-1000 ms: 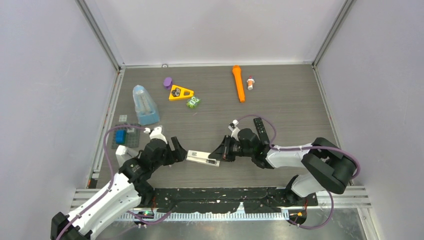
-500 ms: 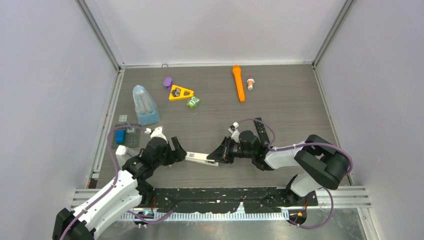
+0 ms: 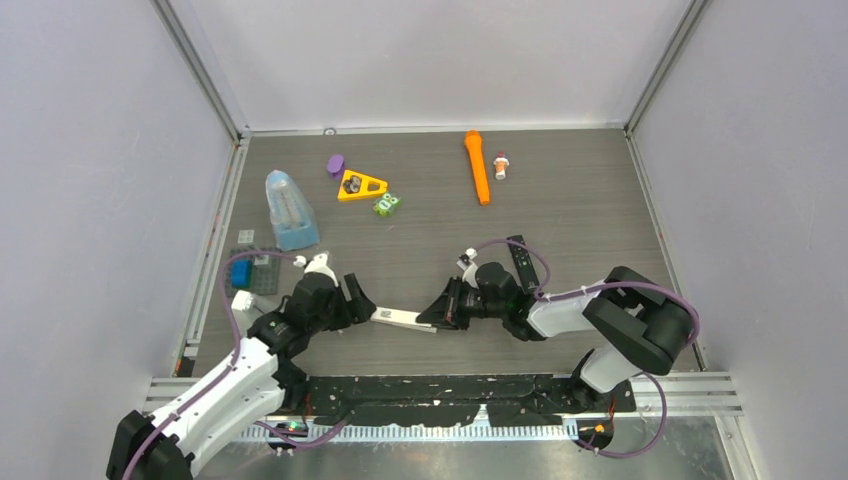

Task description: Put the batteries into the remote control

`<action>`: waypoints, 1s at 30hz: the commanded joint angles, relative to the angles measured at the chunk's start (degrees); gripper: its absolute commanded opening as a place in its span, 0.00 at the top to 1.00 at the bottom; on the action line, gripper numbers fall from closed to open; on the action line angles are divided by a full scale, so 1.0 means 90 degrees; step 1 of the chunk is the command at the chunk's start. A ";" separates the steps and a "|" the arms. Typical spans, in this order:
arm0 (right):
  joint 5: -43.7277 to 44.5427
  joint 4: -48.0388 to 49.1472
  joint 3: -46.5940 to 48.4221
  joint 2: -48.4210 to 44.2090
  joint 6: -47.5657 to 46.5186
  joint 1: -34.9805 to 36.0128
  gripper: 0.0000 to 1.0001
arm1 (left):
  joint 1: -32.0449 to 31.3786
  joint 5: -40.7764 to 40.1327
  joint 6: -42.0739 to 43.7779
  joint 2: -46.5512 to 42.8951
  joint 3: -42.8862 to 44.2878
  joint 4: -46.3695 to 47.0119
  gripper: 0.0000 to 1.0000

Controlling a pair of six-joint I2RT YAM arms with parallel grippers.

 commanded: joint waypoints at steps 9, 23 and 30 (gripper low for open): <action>0.0256 -0.0976 0.0267 0.0141 -0.0547 -0.0059 0.95 | 0.0068 0.0395 0.0311 0.0382 -0.0055 0.0599 0.29; 0.0418 -0.1487 0.0284 0.0010 -0.0637 -0.0158 0.95 | 0.0073 0.0404 0.0390 0.0564 -0.0106 0.0724 0.30; 0.0410 -0.1832 0.0385 0.0099 -0.0771 -0.0158 0.95 | 0.0075 0.0644 0.0404 0.0846 -0.0125 0.0977 0.30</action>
